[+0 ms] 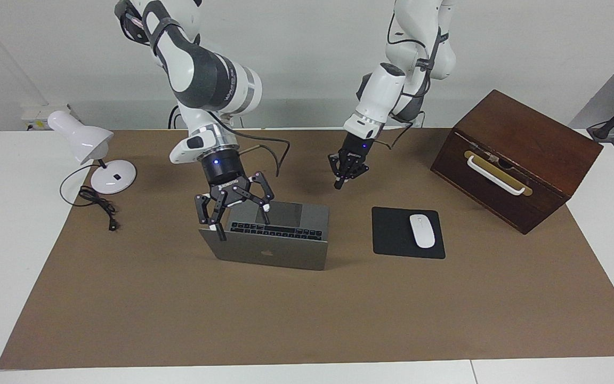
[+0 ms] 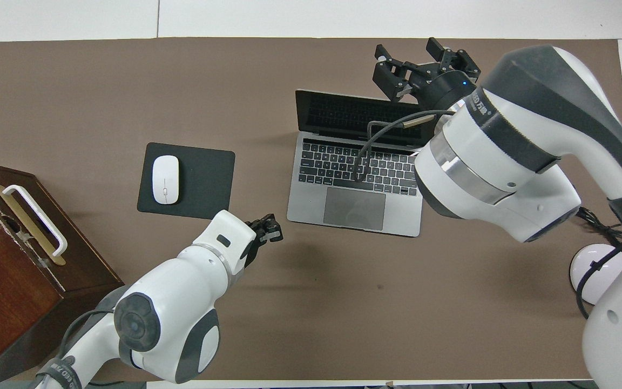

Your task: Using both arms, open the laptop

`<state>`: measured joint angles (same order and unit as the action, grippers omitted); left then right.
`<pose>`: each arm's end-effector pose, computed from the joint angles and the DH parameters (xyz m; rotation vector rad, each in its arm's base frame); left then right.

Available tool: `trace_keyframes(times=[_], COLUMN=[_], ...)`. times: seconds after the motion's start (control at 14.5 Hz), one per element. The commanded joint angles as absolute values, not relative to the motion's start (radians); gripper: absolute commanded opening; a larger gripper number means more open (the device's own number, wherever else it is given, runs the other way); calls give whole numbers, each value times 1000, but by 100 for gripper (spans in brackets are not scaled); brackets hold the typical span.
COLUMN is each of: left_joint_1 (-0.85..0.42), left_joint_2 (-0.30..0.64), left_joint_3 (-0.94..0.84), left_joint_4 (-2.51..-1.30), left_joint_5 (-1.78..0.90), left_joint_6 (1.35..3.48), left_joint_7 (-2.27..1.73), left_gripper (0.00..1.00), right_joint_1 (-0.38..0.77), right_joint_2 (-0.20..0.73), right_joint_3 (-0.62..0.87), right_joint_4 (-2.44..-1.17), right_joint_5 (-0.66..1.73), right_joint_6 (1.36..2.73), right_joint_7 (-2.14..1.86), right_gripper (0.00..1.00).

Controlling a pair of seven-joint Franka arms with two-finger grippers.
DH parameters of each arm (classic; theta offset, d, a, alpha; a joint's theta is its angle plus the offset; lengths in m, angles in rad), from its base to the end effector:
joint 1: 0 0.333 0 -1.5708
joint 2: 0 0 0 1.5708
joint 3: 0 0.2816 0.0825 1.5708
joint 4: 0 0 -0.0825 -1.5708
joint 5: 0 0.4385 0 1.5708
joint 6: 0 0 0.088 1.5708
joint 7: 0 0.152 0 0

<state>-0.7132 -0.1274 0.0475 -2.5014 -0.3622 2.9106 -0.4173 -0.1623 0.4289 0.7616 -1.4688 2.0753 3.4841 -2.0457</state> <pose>0.4519 -0.3327 0.2764 2.6702 0.1113 0.4921 0.6842 0.2425 0.4330 -2.4175 -0.1349 -1.4595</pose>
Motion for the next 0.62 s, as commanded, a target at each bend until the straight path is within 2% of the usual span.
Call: trace_keyframes(times=[0.0,0.28,0.55], left_joint_1=[-643,-523,-434], left_joint_2=[-228,-290,-302], left_joint_3=[44,43,41], left_joint_4=[-2476,-2427,-2332], left_joint_5=[-365,-350,-227], left_joint_6=[2708,2482,2263], left_joint_7=[-394,-295,-256], left_gripper=[0,0,0], right_joint_1=[-186,-196,-225], right_joint_2=[408,408,407], right_joint_3=[785,788,821], right_joint_4=[-1480,-1480,-1480], right_joint_5=[2088,2083,2094], right_joint_6=[3497,3496,3496], right_joint_7=[-2065,-2059,-2054], right_gripper=[100,100,100])
